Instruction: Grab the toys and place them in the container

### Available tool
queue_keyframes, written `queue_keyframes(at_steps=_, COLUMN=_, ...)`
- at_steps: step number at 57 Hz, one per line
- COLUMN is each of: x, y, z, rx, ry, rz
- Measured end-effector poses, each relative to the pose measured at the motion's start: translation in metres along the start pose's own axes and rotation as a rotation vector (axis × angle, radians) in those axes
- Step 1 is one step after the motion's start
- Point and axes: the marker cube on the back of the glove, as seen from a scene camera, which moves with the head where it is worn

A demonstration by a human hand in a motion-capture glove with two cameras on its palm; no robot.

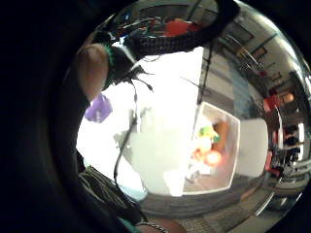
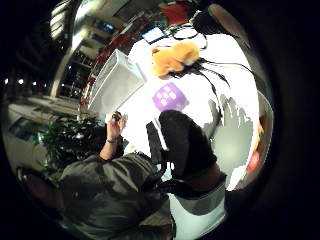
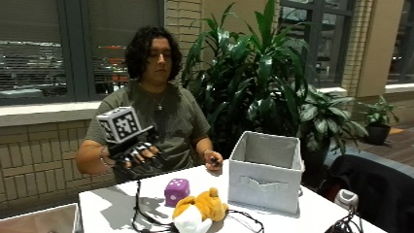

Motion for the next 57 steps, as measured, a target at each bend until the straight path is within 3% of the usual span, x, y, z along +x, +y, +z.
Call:
queue_keyframes(at_steps=11, x=-0.025, y=-0.115, z=0.074, rx=-0.104, ry=-0.025, rz=0.013)
queue_keyframes(at_steps=20, x=-0.031, y=-0.152, z=0.135, rx=-0.358, ry=0.09, rz=0.214)
queue_keyframes(at_steps=32, x=-0.029, y=-0.163, z=0.151, rx=-0.103, ry=0.285, rz=0.158)
queue_keyframes(at_steps=39, x=-0.027, y=-0.16, z=0.128, rx=0.04, ry=0.24, rz=0.144)
queue_keyframes(at_steps=49, x=-0.044, y=-0.139, z=0.045, rx=0.204, ry=0.014, rz=0.134)
queue_keyframes(at_steps=57, x=-0.112, y=-0.099, z=-0.048, rx=0.252, ry=-0.197, rz=-0.031)
